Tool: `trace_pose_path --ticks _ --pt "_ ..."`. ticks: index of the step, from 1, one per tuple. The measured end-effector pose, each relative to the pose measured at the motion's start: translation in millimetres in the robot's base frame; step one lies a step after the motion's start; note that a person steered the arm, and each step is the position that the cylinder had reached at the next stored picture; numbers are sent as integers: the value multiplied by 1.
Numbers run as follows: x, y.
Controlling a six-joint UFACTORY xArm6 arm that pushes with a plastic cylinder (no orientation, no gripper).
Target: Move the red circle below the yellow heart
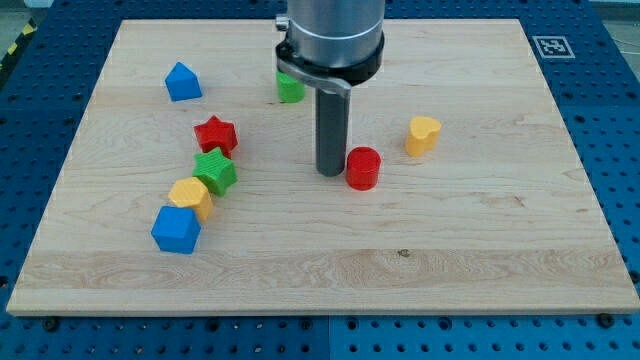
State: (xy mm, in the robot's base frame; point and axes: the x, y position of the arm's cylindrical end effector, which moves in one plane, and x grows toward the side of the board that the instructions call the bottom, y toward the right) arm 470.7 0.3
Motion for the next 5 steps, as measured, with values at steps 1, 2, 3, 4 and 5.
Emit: trace_pose_path --ticks 1,2,3,4,5 --pt "9 4" --pt "19 35" --pt "19 59" --pt "19 67" --pt "16 74"
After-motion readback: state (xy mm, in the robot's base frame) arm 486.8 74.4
